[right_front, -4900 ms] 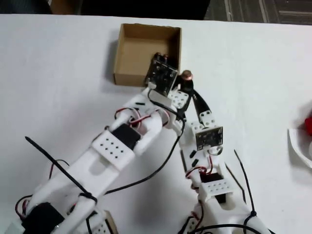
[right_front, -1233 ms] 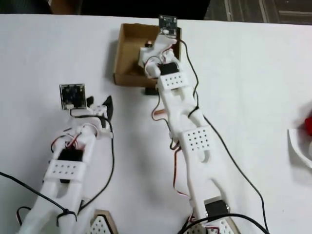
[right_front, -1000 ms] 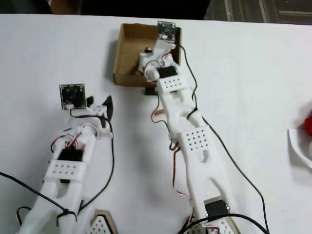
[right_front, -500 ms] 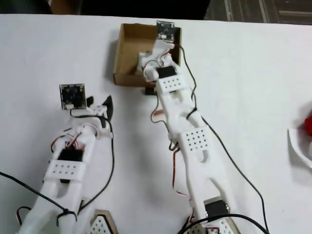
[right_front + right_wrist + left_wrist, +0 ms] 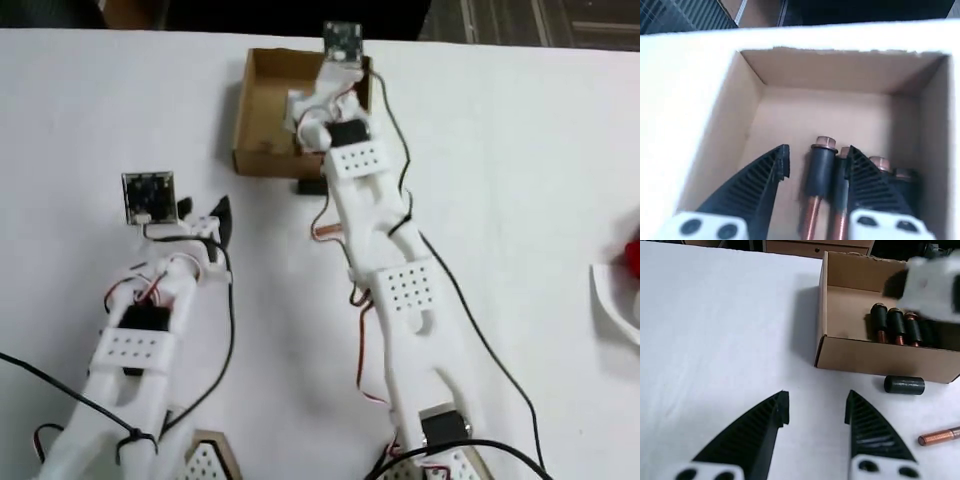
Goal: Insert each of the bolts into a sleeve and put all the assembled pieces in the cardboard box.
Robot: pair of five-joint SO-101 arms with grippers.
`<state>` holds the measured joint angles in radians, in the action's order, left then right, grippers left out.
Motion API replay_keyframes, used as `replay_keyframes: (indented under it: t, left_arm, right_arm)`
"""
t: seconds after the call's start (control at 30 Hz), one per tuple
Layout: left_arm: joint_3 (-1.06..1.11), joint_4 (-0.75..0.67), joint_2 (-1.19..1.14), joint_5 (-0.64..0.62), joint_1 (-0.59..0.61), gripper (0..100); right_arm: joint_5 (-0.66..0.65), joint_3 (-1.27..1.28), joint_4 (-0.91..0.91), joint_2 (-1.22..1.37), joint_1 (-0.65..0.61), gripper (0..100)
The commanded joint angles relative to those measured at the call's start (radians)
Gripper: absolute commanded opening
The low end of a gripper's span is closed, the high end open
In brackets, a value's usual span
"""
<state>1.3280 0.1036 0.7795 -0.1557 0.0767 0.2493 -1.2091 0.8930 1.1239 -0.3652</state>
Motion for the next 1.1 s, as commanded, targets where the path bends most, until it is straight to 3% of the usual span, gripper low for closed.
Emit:
replay_keyframes:
  t: [0.0,0.1,0.33,0.5,0.77,1.07]
  left_arm:
    - [-0.007,-0.015,0.032,0.002,0.009,20]
    - [-0.007,-0.015,0.032,0.002,0.009,20]
    - [-0.008,-0.015,0.032,0.002,0.009,20]
    - [-0.008,-0.015,0.032,0.002,0.009,20]
    - [-0.008,-0.015,0.031,0.002,0.009,20]
    - [-0.008,-0.015,0.031,0.002,0.009,20]
  right_arm:
    - [-0.014,-0.044,0.274,-0.200,0.004,17.3]
    - [-0.015,-0.044,0.487,-0.291,0.001,17.6]
    - [-0.015,-0.043,0.803,-0.380,-0.022,17.6]
    - [-0.021,0.021,0.875,-0.364,-0.084,17.3]
    - [-0.419,0.209,0.863,-0.355,-0.142,17.3]
    - [-0.760,0.264,0.676,-0.343,-0.064,17.6]
